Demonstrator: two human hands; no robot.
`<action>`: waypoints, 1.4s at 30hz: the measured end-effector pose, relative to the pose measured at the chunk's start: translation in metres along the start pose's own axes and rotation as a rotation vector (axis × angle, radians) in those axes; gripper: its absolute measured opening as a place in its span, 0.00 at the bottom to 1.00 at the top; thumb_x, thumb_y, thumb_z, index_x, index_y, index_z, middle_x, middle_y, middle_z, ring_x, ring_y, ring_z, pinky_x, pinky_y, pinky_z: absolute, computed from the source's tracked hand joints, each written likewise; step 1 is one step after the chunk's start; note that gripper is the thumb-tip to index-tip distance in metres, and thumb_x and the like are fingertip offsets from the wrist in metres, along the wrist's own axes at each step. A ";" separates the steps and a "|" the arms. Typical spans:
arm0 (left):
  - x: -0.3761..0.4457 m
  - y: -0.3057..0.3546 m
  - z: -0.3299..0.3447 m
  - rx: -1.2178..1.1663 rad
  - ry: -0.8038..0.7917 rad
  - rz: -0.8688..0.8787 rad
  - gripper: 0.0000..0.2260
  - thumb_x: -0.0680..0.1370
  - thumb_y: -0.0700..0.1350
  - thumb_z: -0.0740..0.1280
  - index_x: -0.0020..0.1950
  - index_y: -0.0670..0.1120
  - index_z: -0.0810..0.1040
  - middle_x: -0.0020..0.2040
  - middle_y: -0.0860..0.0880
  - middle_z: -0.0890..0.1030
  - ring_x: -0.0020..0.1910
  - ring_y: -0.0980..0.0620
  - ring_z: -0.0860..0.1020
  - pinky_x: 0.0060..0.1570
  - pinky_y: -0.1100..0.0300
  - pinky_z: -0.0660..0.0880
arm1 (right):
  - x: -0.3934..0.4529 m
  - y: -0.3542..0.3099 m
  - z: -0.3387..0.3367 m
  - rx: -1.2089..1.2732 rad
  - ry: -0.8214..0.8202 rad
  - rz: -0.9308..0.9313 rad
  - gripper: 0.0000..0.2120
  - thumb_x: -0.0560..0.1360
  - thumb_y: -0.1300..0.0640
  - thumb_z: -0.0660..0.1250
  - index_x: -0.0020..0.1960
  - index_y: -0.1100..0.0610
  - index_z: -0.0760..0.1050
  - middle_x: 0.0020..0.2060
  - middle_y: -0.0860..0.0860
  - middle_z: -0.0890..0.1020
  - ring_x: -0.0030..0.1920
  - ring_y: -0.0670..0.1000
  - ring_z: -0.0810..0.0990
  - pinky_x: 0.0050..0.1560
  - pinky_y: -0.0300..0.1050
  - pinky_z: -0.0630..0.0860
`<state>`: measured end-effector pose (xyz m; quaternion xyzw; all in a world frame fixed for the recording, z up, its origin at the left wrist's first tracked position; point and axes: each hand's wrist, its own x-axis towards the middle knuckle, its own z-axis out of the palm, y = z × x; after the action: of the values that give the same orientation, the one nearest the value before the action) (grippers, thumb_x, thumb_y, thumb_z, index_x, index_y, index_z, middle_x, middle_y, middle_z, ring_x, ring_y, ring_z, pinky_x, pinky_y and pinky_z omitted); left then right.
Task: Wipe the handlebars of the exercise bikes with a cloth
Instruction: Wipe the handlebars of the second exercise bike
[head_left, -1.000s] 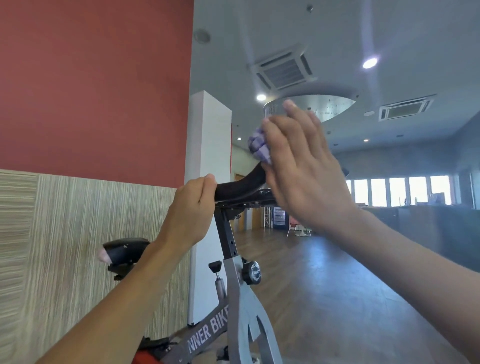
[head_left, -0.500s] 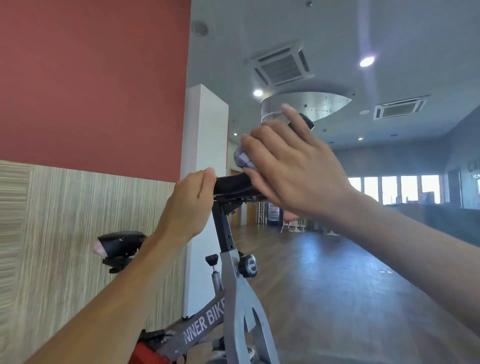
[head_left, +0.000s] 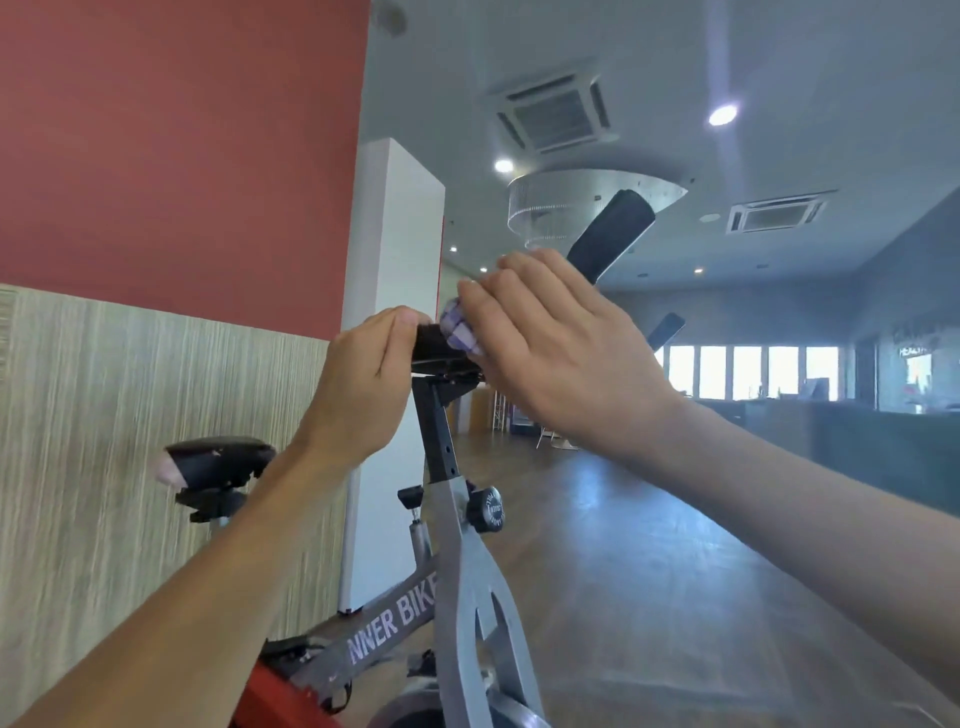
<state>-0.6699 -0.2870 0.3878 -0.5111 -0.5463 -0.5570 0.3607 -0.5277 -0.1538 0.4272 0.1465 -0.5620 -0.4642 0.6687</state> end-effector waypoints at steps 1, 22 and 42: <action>-0.001 0.000 0.002 0.003 0.025 -0.008 0.18 0.87 0.43 0.53 0.49 0.43 0.81 0.41 0.46 0.81 0.42 0.51 0.78 0.44 0.59 0.74 | -0.002 0.009 -0.004 -0.010 0.031 0.000 0.13 0.84 0.58 0.62 0.56 0.66 0.81 0.46 0.58 0.83 0.50 0.62 0.82 0.63 0.55 0.77; -0.004 -0.015 0.007 -0.029 0.051 0.071 0.18 0.87 0.45 0.51 0.56 0.42 0.80 0.47 0.46 0.81 0.48 0.48 0.79 0.50 0.52 0.75 | 0.017 0.011 -0.001 -0.063 -0.294 -0.159 0.21 0.87 0.49 0.52 0.56 0.63 0.77 0.59 0.60 0.81 0.59 0.62 0.79 0.73 0.57 0.68; -0.007 -0.022 0.003 -0.064 0.130 0.118 0.18 0.85 0.42 0.53 0.55 0.39 0.82 0.49 0.45 0.83 0.50 0.48 0.80 0.51 0.54 0.75 | 0.015 0.056 -0.010 -0.195 0.040 -0.137 0.11 0.83 0.57 0.63 0.52 0.63 0.81 0.41 0.57 0.81 0.40 0.61 0.79 0.54 0.54 0.79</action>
<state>-0.6886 -0.2824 0.3752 -0.5165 -0.4726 -0.5838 0.4112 -0.4940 -0.1398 0.4731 0.1283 -0.4893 -0.5584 0.6575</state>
